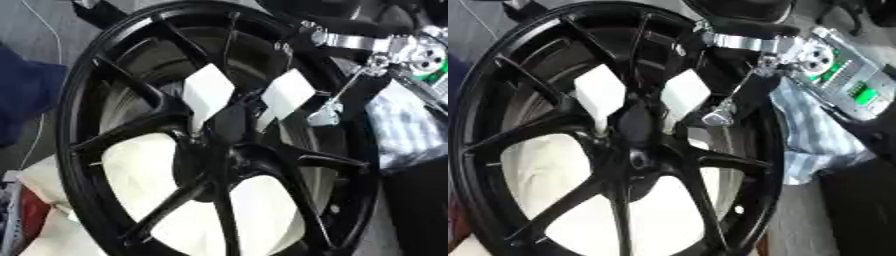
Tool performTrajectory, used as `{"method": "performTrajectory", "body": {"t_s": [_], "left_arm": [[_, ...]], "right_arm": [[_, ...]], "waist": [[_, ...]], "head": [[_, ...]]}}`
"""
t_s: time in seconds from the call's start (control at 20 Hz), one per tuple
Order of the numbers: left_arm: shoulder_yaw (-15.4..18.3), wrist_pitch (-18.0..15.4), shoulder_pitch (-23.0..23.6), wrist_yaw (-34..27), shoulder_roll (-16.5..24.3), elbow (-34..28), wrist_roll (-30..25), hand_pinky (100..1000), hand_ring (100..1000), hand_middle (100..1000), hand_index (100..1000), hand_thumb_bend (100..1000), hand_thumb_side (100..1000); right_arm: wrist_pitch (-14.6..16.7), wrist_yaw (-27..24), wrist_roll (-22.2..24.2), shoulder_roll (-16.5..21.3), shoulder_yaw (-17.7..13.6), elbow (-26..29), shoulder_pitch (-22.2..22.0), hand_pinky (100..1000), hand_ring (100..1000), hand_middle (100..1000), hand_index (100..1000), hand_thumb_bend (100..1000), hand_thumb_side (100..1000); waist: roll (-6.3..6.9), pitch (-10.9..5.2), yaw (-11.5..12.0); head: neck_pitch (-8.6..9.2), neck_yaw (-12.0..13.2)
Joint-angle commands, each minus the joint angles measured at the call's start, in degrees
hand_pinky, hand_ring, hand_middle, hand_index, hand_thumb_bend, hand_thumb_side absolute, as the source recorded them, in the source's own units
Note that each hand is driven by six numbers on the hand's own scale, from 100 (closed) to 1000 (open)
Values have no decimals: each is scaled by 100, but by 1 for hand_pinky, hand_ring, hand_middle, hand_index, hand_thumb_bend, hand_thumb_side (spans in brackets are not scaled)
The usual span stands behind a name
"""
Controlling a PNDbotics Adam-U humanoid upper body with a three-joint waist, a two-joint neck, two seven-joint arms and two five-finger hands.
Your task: Pull the pin out of the wheel hub.
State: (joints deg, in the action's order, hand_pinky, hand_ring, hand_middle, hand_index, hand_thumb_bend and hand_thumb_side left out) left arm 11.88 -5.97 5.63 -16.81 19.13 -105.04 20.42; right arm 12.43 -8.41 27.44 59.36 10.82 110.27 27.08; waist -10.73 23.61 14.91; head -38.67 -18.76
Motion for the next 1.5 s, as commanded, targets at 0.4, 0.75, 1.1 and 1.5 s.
{"method": "performTrajectory", "body": {"t_s": [0.4,0.75,1.1,1.5], "left_arm": [[49,-16,98,-25,54,-43,28,820,608,597,789,100,981],[87,-24,173,-59,41,-40,53,821,609,597,789,100,979],[245,-87,321,-21,-116,-84,195,821,609,597,789,100,977],[297,-132,394,-8,-268,-165,265,822,609,598,789,100,968]], "right_arm": [[-272,-901,-192,535,-459,390,-3,760,637,401,392,274,100],[-436,-1839,-452,901,-1015,432,-231,762,631,399,383,266,100],[-219,-2479,-1610,972,-2412,230,-1902,768,636,418,395,221,100],[274,-1869,-2893,-541,-3799,419,-4111,769,641,435,408,191,100]], "waist": [[112,-217,-69],[177,-283,-204],[340,-259,-615],[593,-208,-908]], "head": [[24,48],[41,142],[108,525],[220,806]]}}
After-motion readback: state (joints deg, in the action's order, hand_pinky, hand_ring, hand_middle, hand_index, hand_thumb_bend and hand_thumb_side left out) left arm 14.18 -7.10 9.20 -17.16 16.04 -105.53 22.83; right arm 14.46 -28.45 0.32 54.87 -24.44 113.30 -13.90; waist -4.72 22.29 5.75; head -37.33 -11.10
